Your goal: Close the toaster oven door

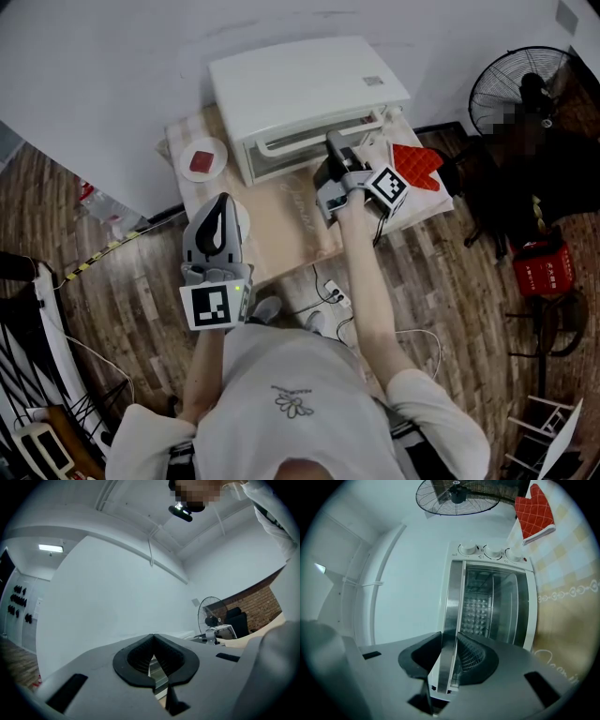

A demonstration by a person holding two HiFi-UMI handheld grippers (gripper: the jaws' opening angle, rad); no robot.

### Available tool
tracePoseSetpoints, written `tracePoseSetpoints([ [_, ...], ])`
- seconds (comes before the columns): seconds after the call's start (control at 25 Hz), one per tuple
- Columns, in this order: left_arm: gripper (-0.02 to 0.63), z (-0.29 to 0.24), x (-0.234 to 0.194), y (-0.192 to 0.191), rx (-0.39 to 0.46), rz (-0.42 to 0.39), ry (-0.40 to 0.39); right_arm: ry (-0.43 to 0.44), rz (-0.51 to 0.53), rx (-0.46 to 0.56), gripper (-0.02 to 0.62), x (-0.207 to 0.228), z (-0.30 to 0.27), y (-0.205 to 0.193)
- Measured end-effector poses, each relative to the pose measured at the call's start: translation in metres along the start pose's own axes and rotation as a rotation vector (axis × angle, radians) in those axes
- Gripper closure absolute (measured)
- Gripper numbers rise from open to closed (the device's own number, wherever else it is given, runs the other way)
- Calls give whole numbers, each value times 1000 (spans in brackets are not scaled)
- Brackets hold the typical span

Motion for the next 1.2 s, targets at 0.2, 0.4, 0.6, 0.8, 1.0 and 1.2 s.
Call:
tracePoseSetpoints([
  [0.2,589,-3,3,-1,-7,-23,-25,7,0,-1,500,0,9,-4],
  [0.4,591,-5,9,-1,3,-6,-41,-10,65,-9,500,-6,26,-1],
  [0.6,589,-2,18,-1,3,1,-66,-17,214,-11,500,-29,47,10],
  [0.8,589,-3,29,-4,5,5,-95,-103,562,-22,506,-70,73,22],
  [1.0,589,-3,31,-4,6,-3,-119,-229,989,-6,539,-106,104,13],
  [1.2,591,-6,35,-6,11,-1,-136,-325,1312,12,561,-129,133,-5],
])
Point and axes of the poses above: the fingertips, and each gripper's own axes: z backward along the fingers, x to its right, y out of its top, the point moved 10 cm from there along z, backward along the fingers, and after that the axes turned 14 degrees about z, right-handed, at the moved point
